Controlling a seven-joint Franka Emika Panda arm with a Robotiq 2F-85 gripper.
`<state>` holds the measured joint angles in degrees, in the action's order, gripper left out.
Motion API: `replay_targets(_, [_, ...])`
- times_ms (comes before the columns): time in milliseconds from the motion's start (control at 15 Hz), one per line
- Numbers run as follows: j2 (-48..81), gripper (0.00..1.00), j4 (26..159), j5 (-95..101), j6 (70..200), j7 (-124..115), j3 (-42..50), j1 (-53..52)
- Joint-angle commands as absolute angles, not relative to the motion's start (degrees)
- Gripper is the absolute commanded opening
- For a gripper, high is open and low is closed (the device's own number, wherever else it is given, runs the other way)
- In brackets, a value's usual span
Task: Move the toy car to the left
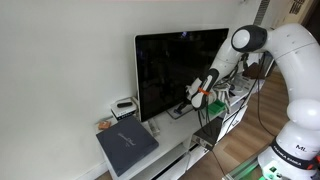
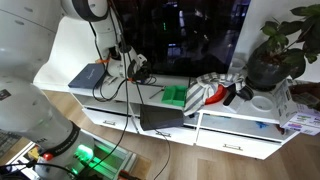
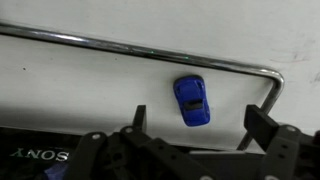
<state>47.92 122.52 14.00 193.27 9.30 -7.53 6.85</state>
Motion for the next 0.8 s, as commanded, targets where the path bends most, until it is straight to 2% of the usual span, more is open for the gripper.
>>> replay_targets(0, [50.7,1.00,118.7,12.7,191.9,8.6,-7.2,5.9])
replay_targets(467, [53.4,1.00,115.5,12.3,190.7,8.7,-6.4,4.9])
replay_targets(533, [53.6,0.82,115.2,12.2,190.6,8.6,-6.2,4.7])
replay_targets(733, [54.2,0.59,114.5,12.4,190.3,8.9,-6.0,4.4])
